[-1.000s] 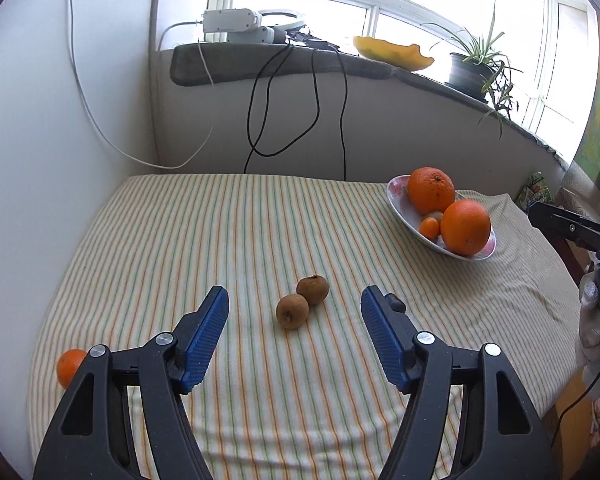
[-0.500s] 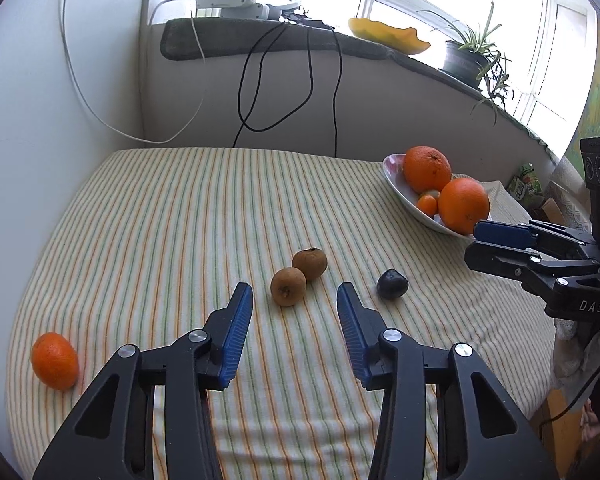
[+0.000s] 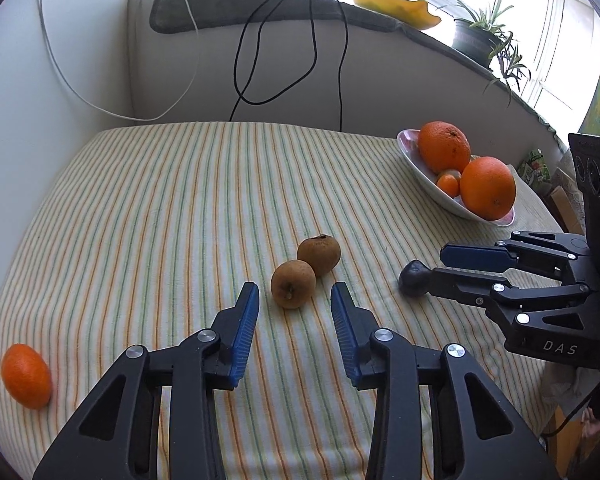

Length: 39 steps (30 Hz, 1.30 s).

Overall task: Organize fruits
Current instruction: 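Grasp a brown kiwi with the left tool while the right tool grasps the plum, then carry the kiwi with the left tool while the right tool carries the plum over the plate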

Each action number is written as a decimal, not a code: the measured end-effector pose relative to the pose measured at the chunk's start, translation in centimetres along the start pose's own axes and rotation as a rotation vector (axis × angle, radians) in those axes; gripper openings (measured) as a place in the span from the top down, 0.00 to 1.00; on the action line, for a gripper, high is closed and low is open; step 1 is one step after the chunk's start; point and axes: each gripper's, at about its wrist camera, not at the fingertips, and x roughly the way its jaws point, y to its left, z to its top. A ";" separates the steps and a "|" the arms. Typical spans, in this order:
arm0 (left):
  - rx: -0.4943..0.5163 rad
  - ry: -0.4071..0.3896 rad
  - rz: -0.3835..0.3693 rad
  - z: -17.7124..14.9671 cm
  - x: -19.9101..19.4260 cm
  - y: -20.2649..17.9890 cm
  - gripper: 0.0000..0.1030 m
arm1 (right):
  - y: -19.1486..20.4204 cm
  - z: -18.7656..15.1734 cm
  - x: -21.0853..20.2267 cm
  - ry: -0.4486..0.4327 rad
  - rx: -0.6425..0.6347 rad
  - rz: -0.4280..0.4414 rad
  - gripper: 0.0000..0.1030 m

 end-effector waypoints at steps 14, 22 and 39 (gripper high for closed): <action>0.015 0.030 0.007 0.4 1.2 0.1 0.72 | 1.0 0.5 1.3 0.031 -0.025 -0.011 0.66; 0.007 0.034 -0.003 0.4 1.3 0.5 0.77 | 1.6 0.6 1.7 0.048 -0.051 -0.006 0.66; -0.002 0.013 -0.011 0.4 0.5 0.4 0.77 | 0.8 0.2 1.0 0.040 -0.015 -0.006 0.75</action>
